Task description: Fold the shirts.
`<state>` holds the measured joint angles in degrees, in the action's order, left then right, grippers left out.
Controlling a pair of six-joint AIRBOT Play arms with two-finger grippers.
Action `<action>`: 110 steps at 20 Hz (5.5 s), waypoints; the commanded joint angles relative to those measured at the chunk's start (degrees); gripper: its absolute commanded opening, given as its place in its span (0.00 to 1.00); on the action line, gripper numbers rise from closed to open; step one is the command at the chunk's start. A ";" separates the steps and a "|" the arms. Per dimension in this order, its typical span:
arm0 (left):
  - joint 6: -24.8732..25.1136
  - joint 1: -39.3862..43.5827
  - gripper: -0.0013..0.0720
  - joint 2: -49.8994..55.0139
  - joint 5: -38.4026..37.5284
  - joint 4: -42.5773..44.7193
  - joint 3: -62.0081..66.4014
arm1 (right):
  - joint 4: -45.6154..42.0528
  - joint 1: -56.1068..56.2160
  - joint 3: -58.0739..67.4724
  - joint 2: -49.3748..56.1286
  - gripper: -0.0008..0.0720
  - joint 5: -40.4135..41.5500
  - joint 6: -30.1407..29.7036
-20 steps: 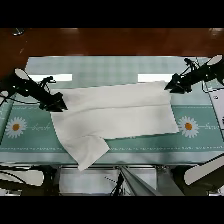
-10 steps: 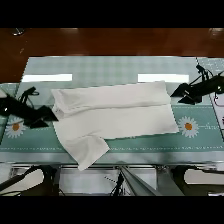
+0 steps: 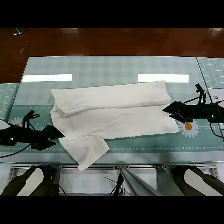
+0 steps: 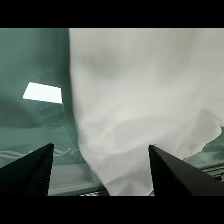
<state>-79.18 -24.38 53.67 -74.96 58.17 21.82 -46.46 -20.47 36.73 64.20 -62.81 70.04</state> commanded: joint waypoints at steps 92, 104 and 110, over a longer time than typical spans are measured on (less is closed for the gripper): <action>2.08 18.84 0.97 3.74 16.11 -14.51 17.46 | 2.05 6.08 45.11 43.91 0.41 -9.66 3.28; 6.73 40.15 0.04 16.22 27.21 -19.61 27.58 | -12.09 3.08 37.24 11.19 0.04 -19.91 2.95; 2.45 56.11 0.04 40.24 25.86 -17.22 54.64 | -11.93 3.08 22.01 -14.86 0.04 -19.50 8.26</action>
<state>-73.91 24.62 83.40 -48.16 39.09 64.82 -57.54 -17.32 64.86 60.60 -82.26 75.22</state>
